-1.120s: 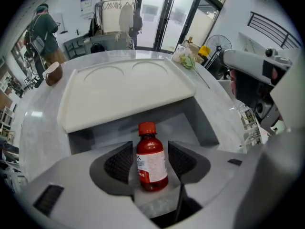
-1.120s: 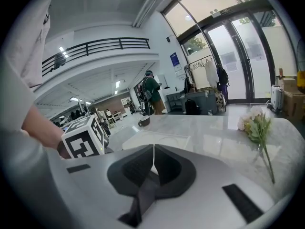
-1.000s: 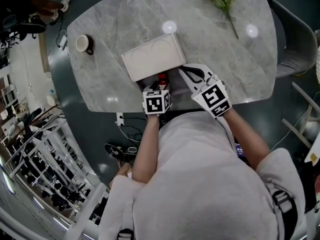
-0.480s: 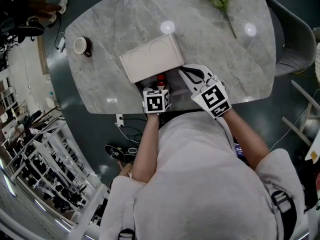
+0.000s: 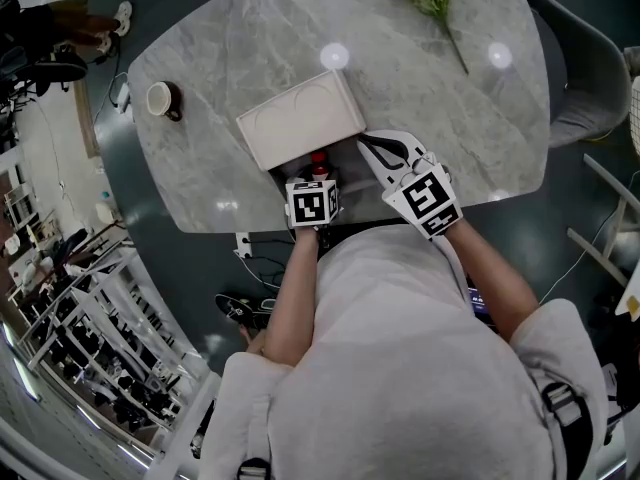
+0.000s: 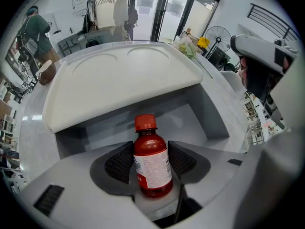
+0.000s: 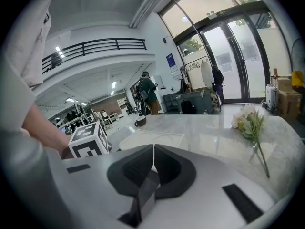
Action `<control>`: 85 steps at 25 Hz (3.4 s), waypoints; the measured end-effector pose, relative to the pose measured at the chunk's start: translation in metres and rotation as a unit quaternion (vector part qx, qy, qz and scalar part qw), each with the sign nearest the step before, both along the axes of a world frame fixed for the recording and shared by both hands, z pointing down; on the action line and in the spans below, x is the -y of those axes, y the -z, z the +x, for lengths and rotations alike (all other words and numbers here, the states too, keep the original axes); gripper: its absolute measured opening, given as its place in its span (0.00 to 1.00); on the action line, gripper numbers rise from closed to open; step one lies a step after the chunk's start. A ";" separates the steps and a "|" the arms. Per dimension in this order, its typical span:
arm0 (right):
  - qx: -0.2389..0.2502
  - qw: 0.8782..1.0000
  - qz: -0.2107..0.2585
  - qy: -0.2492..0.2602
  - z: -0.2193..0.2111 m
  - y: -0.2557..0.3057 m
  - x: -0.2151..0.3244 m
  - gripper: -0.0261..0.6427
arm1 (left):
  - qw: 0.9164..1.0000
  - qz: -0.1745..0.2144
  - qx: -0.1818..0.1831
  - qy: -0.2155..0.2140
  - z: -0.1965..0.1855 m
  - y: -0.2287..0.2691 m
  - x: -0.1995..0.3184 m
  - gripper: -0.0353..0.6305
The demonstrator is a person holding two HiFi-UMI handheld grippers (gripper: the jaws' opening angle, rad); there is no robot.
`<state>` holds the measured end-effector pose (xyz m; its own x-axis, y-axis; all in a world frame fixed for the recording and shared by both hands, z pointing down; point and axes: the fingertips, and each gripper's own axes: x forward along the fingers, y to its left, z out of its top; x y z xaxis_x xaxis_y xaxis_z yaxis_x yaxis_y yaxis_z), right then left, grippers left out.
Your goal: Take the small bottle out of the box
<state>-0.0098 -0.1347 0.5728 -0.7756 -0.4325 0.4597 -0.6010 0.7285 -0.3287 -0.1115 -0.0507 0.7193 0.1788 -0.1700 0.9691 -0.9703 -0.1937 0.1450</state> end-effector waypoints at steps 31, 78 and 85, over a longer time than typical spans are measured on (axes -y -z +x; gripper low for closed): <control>0.006 0.995 0.017 0.103 0.000 0.000 -0.018 0.08 | 0.996 0.069 0.027 0.043 0.003 0.016 0.004 0.39; 0.004 0.993 0.088 0.082 -0.099 0.082 -0.062 0.08 | 0.909 0.399 -0.049 0.111 -0.052 0.233 0.002 0.39; 0.018 0.991 0.124 0.042 -0.082 0.113 -0.052 0.08 | 0.889 0.442 -0.063 0.100 -0.046 0.262 0.009 0.39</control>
<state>-0.0921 -0.0824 0.4596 -0.8278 -0.4621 0.3182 -0.5261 0.8364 -0.1540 -0.1578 -0.0600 0.4570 0.1573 -0.8965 0.4142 -0.9849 -0.1115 0.1326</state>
